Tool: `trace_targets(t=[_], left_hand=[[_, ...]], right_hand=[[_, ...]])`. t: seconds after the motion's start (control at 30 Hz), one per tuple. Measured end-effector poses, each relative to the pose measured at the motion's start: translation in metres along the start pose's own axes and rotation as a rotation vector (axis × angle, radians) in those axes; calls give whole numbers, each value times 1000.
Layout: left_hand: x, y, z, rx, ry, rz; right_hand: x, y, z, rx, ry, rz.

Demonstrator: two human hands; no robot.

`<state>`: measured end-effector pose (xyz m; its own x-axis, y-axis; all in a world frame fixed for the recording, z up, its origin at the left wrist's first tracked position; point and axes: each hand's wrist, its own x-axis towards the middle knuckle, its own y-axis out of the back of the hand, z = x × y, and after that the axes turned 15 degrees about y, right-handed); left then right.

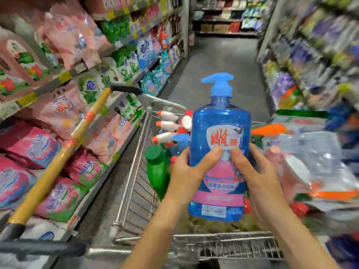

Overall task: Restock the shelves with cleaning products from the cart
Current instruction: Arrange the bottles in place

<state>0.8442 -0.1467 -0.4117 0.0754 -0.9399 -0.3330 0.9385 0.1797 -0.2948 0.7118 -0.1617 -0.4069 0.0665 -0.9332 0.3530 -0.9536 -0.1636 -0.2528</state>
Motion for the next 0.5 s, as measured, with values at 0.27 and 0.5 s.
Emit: trace_targets(t=[0.27, 0.5], left_hand=[[-48, -90, -17, 189, 34, -357], [-128, -178, -32, 250, 20, -698]], right_hand=[[-73, 69, -76, -130, 141, 273], [-158, 121, -167, -263, 308, 488]])
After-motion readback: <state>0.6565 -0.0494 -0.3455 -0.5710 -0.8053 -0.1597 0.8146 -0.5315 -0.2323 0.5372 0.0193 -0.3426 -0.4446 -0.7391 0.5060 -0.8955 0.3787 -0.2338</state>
